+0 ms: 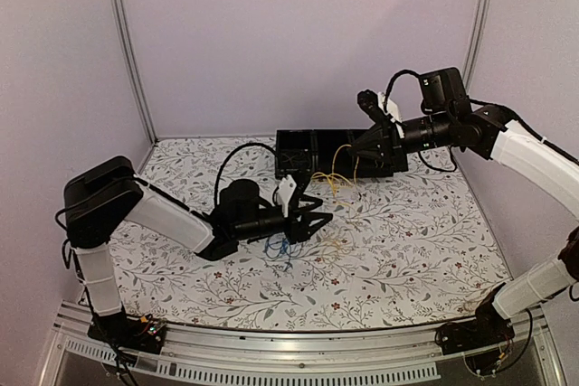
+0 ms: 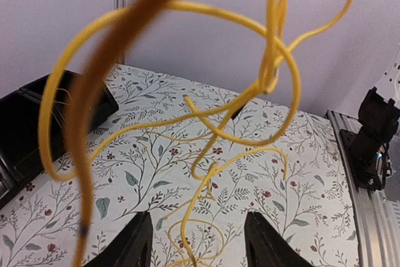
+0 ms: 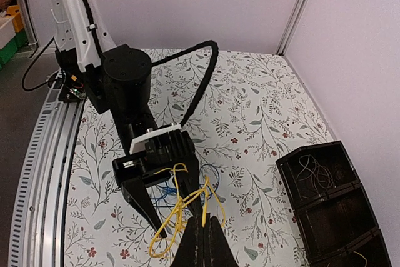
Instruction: Untangle the cables
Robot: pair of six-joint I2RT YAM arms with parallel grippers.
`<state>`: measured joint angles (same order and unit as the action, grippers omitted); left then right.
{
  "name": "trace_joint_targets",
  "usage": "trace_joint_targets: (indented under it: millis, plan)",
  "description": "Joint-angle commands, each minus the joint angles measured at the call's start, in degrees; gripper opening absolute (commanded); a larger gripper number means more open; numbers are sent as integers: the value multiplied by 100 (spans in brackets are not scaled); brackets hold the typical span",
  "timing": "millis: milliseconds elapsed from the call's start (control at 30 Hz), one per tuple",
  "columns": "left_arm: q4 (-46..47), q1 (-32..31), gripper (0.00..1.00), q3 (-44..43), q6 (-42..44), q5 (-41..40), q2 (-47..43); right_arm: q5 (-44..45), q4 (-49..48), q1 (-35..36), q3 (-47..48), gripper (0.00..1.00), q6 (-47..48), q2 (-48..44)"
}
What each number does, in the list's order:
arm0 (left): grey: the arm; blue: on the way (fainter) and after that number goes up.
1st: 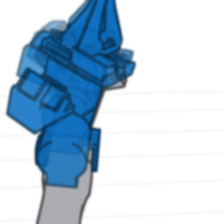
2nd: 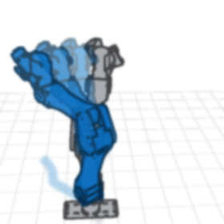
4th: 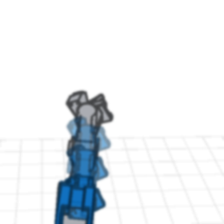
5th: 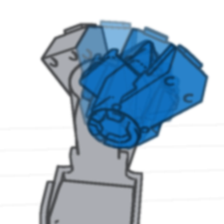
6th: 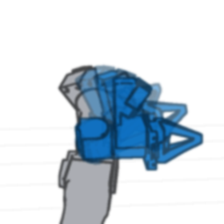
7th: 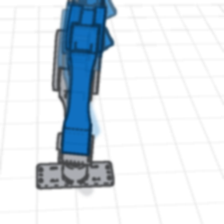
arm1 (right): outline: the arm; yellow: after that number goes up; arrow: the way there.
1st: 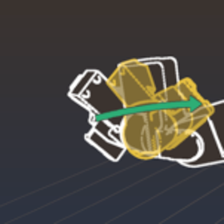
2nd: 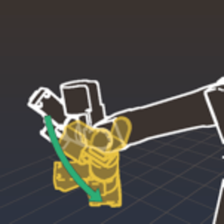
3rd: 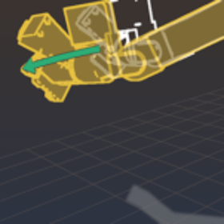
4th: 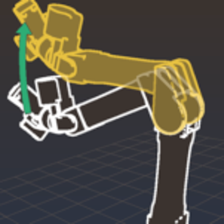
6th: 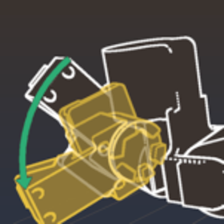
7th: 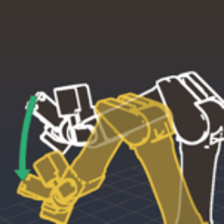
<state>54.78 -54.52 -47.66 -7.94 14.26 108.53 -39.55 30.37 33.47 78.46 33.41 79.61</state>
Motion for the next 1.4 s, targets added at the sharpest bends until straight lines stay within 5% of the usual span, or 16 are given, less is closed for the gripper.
trace_joint_targets:
  millis: [0, 67, 167, 267, 533, 733, 767, 833, 933, 1167, 1367]
  plan:
    - [454, -59, 49, -703, -79, 273, 714, -127, -63, 36, 120, 0, -123, 45]
    - [475, -54, 37, -961, -169, 270, 999, -134, -33, 36, 162, 0, -137, 50]
    - [736, -50, 1, -965, -418, 173, 1176, -41, 23, 36, 289, 0, -149, 38]
    - [1290, -35, 0, -392, -869, -157, 1032, 188, 121, -51, 650, 0, -126, -16]
    - [996, 235, 0, 1721, -1632, -944, -135, 794, 558, -387, 2384, 0, 51, -223]
    - [377, 310, 0, 2912, -2144, -1783, -1698, 882, 530, -392, 1864, 0, 251, -266]
    - [250, 304, 3, 2957, -2059, -1812, -1906, 821, 485, -394, 1666, 0, 260, -270]
    - [-119, 259, 27, 2912, -1781, -1939, -2243, 700, 339, -394, 1252, 0, 233, -269]
    - [-822, 151, 41, 2594, -1416, -2186, -2704, 479, 108, -383, 721, 0, 136, -254]
    - [-1006, -143, 49, 2213, -1066, -2270, -3337, 132, -444, -240, -363, 0, -168, -114]
    - [-997, -294, 50, 1637, -1055, -1883, -2930, -42, -645, -164, -682, 0, -308, 81]
